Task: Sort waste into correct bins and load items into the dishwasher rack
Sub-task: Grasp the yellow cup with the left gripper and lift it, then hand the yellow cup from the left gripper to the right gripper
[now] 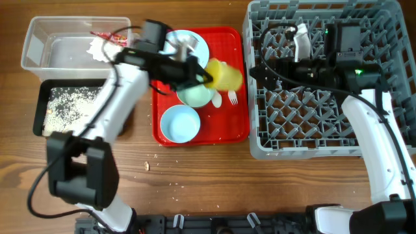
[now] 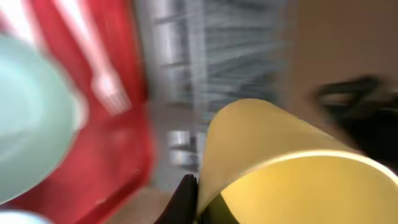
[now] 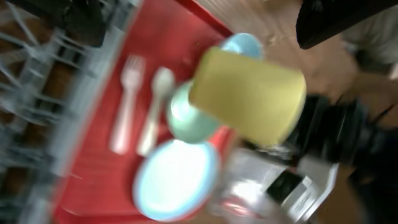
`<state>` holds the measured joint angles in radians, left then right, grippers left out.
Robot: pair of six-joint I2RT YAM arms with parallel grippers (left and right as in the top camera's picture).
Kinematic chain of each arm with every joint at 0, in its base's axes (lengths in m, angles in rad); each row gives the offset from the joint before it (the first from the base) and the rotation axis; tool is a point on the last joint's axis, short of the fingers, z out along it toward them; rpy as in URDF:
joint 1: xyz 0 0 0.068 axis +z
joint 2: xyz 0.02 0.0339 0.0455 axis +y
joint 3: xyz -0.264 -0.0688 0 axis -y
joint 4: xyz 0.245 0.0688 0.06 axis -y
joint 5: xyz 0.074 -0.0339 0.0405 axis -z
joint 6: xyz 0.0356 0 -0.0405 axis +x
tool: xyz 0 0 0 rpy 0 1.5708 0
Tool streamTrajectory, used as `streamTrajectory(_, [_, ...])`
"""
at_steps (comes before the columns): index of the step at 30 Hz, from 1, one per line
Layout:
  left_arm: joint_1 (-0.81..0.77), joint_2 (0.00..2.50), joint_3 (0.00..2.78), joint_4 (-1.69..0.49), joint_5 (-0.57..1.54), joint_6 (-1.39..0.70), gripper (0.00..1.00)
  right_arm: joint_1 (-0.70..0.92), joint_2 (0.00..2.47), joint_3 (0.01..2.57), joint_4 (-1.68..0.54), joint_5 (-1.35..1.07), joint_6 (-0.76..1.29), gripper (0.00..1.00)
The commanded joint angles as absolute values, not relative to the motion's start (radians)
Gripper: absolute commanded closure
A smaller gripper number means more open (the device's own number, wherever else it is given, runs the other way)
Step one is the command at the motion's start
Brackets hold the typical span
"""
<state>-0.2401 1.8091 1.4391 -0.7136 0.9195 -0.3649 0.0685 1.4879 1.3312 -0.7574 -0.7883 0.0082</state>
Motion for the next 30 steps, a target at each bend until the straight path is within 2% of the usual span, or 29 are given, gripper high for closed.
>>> streamTrajectory(1, [-0.148, 1.787, 1.453, -0.667, 1.364, -0.371, 0.96, 0.068, 1.500, 1.333, -0.688, -1.046, -0.030, 0.00])
streamTrajectory(4, [-0.138, 1.787, 1.453, -0.617, 1.476, -0.372, 0.96, 0.086, 1.500, 1.333, -0.609, -1.117, -0.028, 0.00])
streamTrajectory(14, [-0.171, 1.787, 1.453, -0.609, 1.577, -0.375, 0.96, 0.212, 1.558, 1.333, -0.410, -1.154, 0.015, 0.00])
streamTrajectory(15, [-0.172, 1.787, 1.453, -0.609, 1.577, -0.374, 0.96, 0.216, 1.567, 1.333, -0.403, -1.158, 0.029, 0.02])
streamTrajectory(20, [-0.175, 1.787, 1.453, -0.609, 1.577, -0.374, 0.96, 0.220, 1.575, 1.333, -0.349, -1.216, 0.030, 0.25])
streamTrajectory(24, [-0.175, 1.787, 1.453, -0.609, 1.574, -0.374, 0.95, 0.220, 1.575, 1.333, -0.344, -1.218, 0.056, 0.51])
streamTrajectory(26, [-0.175, 1.787, 1.453, -0.608, 1.569, -0.374, 0.84, 0.220, 1.575, 1.333, -0.345, -1.217, 0.056, 0.59])
streamTrajectory(30, [-0.175, 1.787, 1.453, -0.609, 1.549, -0.374, 0.70, 0.219, 1.575, 1.333, -0.350, -1.217, 0.056, 0.65])
